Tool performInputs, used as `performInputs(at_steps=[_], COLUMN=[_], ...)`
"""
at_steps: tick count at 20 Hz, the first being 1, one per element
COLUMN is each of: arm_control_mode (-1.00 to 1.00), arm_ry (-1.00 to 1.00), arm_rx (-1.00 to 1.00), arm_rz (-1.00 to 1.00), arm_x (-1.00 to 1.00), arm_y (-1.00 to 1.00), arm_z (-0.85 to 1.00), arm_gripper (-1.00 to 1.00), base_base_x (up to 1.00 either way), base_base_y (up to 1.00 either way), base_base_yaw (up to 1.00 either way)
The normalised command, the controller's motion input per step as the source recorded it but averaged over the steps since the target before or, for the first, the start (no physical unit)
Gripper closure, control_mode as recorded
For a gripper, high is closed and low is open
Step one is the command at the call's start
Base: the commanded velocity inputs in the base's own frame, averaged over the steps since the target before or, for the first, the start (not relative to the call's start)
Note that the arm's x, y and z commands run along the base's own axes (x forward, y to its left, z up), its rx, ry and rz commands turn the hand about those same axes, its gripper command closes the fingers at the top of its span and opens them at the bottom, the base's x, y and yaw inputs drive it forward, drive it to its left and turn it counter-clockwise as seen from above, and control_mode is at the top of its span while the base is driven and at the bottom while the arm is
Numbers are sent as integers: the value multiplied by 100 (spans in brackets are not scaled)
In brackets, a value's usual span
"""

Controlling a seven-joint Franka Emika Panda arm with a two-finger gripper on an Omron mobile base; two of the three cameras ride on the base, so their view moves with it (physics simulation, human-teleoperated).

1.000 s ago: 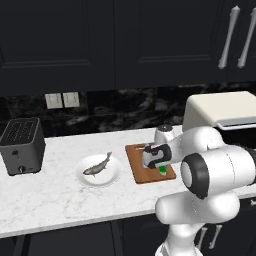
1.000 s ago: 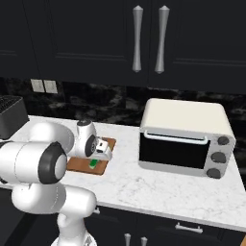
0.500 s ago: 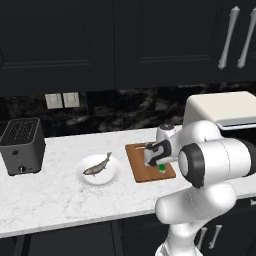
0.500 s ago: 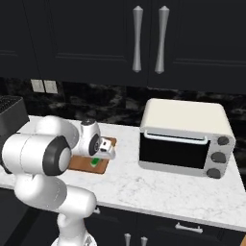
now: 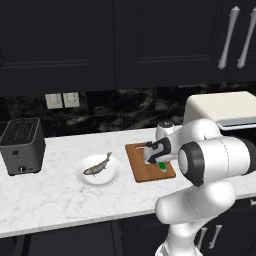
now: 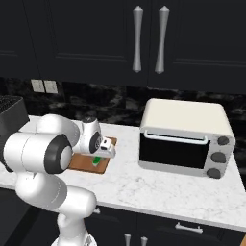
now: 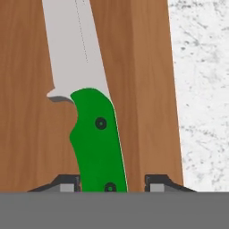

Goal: Pick up the knife from the drawer and place it on the cutting board. Then place the meat from the plate to the cutting board.

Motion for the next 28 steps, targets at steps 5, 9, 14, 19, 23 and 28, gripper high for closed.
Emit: performInputs(at_steps=[5,9,14,19,23,28], arm_control_mode=[-100,-100,-100,-100,-100,-100], arm_ry=[0,0,0,0,7,10], arm_rx=[0,2,0,4,2,2], arm_rz=[-1,-7,-2,1,19,12], arm_x=[0,-22,-31,-15,0,0], arm_y=[0,21,59,61,79,67], arm_z=[16,36,60,56,24,22], arm_gripper=[-100,-100,-100,-100,-100,-100], base_base_x=[0,0,0,0,0,0], base_base_y=[0,0,0,0,0,0], base_base_yaw=[0,0,0,0,0,0])
